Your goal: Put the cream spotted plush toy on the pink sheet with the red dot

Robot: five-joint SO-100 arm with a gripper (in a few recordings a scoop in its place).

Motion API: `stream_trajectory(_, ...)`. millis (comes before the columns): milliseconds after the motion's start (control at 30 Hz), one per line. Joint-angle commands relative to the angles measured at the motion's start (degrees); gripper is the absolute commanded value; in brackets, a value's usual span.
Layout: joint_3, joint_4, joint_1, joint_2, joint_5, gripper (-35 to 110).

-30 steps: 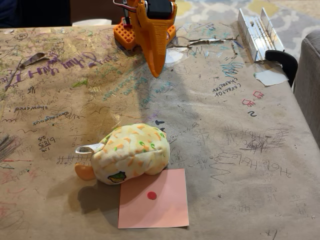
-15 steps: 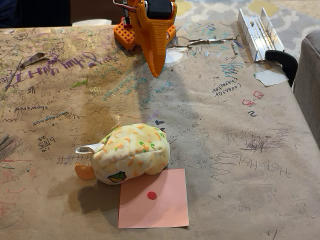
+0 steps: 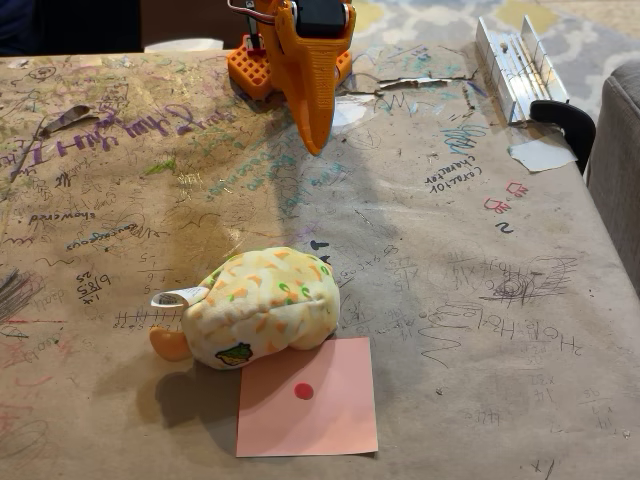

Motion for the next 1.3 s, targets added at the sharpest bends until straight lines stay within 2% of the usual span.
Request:
stream_trajectory(0, -0.09, 0.35, -0.44, 0.44, -0.88, 0)
stream_trajectory(1267, -0.18, 0.26, 0.44, 0.44, 0.09, 0)
